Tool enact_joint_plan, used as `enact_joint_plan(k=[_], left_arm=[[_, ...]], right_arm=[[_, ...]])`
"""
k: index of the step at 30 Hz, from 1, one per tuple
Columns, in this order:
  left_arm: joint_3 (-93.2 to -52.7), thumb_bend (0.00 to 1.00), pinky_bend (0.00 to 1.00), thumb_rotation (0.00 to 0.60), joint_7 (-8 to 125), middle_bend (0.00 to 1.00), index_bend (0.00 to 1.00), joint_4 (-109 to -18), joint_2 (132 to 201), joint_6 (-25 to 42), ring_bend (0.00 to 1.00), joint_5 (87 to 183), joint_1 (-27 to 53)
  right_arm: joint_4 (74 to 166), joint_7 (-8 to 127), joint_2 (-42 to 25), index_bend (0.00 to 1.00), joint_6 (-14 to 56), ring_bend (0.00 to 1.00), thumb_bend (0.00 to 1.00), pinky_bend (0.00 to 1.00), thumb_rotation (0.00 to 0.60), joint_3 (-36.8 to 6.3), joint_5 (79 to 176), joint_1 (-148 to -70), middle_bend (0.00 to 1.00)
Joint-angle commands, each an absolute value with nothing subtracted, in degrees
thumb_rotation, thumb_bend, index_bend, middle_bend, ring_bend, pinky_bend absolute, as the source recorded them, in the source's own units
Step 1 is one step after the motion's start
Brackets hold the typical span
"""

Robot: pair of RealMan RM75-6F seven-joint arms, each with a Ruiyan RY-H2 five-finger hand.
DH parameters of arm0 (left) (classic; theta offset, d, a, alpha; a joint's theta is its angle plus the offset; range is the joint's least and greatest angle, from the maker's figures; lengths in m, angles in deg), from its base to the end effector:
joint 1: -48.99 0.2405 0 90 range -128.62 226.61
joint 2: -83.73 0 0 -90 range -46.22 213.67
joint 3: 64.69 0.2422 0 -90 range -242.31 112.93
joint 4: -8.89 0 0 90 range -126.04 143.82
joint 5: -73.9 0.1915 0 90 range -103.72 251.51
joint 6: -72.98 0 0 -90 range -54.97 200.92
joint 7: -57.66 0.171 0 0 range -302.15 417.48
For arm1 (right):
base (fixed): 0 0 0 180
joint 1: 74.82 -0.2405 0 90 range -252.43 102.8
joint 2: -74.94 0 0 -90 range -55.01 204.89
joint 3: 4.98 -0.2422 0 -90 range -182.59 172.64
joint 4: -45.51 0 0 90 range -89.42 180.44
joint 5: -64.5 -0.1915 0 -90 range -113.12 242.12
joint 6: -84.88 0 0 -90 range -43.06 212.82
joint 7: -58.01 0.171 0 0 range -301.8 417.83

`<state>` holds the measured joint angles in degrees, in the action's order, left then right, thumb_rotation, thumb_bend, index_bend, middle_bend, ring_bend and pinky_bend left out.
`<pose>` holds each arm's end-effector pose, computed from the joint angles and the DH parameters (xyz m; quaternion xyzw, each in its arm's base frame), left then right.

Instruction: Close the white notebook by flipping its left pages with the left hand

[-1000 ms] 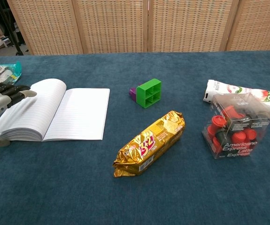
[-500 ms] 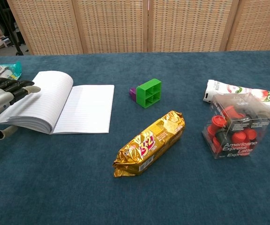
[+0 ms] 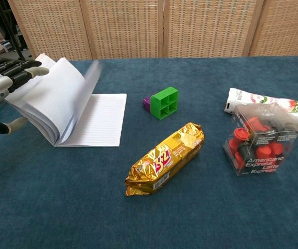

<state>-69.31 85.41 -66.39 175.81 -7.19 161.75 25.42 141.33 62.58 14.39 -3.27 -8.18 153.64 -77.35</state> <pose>-0.1983 0.2882 0.0320 -0.7083 -0.1940 -0.3843 0.5594 -0.2791 -0.1941 0.1887 0.5775 -0.3924 0.4286 0.5735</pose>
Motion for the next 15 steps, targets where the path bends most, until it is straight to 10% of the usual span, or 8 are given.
enact_joint_plan(k=[1,15], left_arm=[[-69.5,0.32,0.0,0.6,85.1,0.0,0.0,-66.7,175.7,-7.8,0.0,162.2,25.3],[-71.4,0.28,0.0,0.6,82.6,0.0,0.0,-65.0,177.6,-11.8,0.0,164.8,24.7]], right_arm=[[141.3,62.6,14.4,0.0,-3.3,0.0,0.0,0.0,0.6,-8.2,153.6,-77.3,0.0],[141.4,63.1,14.6,0.0,-3.2,0.0,0.0,0.0,0.6,-8.2,153.6,-77.3,0.0]])
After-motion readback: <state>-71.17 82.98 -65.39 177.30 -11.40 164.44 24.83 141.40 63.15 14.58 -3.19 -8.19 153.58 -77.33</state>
